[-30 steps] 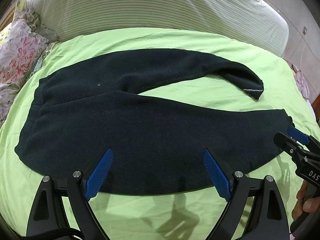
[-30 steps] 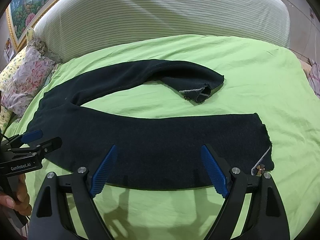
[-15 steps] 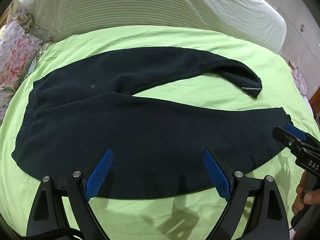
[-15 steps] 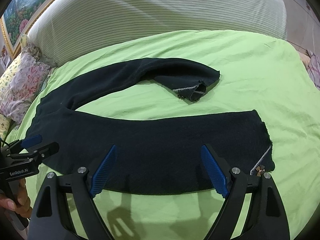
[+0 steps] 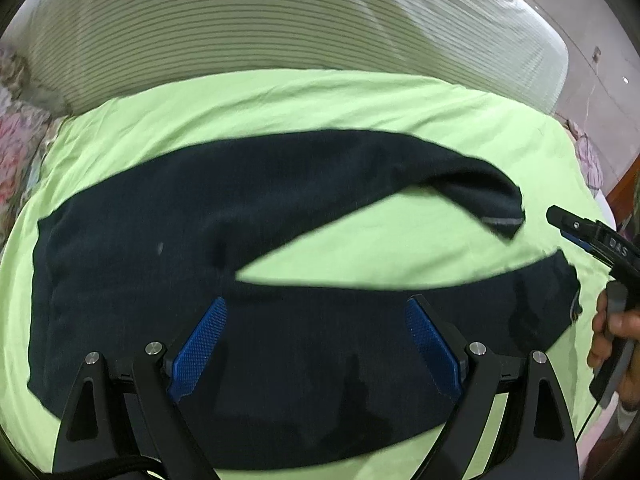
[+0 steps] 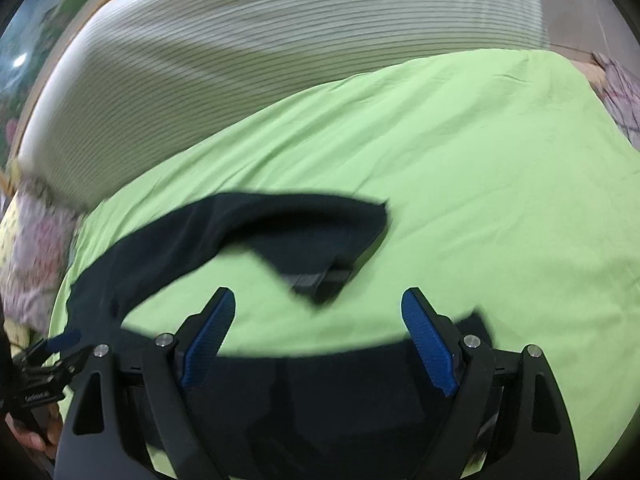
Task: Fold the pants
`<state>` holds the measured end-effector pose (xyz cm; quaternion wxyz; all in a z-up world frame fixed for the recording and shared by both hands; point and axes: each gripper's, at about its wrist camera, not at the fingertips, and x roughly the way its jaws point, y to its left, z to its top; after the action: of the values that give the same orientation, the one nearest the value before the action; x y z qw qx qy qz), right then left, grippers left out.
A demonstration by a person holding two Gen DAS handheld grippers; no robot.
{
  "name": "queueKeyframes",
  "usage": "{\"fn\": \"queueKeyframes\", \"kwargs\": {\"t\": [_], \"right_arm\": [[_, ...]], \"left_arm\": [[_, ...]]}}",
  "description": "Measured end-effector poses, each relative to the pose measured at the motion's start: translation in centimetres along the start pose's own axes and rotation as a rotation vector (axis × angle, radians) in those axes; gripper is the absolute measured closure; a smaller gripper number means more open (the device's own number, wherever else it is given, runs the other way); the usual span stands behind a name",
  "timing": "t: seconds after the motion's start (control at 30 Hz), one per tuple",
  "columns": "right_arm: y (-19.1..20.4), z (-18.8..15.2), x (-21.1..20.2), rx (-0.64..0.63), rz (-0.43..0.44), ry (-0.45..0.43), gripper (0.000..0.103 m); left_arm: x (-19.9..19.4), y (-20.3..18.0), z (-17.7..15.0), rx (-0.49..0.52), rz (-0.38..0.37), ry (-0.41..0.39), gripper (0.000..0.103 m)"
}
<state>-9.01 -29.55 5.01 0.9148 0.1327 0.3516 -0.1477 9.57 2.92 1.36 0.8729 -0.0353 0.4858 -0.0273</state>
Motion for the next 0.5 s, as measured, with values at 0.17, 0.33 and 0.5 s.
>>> {"fn": "queueKeyframes", "kwargs": {"t": [0.17, 0.33, 0.5], "right_arm": [[-2.8, 3.6, 3.1, 0.068, -0.013, 0.050, 0.018], [-4.4, 5.7, 6.1, 0.097, 0.023, 0.125, 0.025], [-3.8, 5.7, 8.5, 0.030, 0.055, 0.219, 0.035]], "left_arm": [[2.8, 0.8, 4.4, 0.025, -0.003, 0.022, 0.011], [5.8, 1.3, 9.4, 0.075, -0.017, 0.032, 0.011], [9.5, 1.3, 13.1, 0.190, -0.018, 0.081, 0.011]]}}
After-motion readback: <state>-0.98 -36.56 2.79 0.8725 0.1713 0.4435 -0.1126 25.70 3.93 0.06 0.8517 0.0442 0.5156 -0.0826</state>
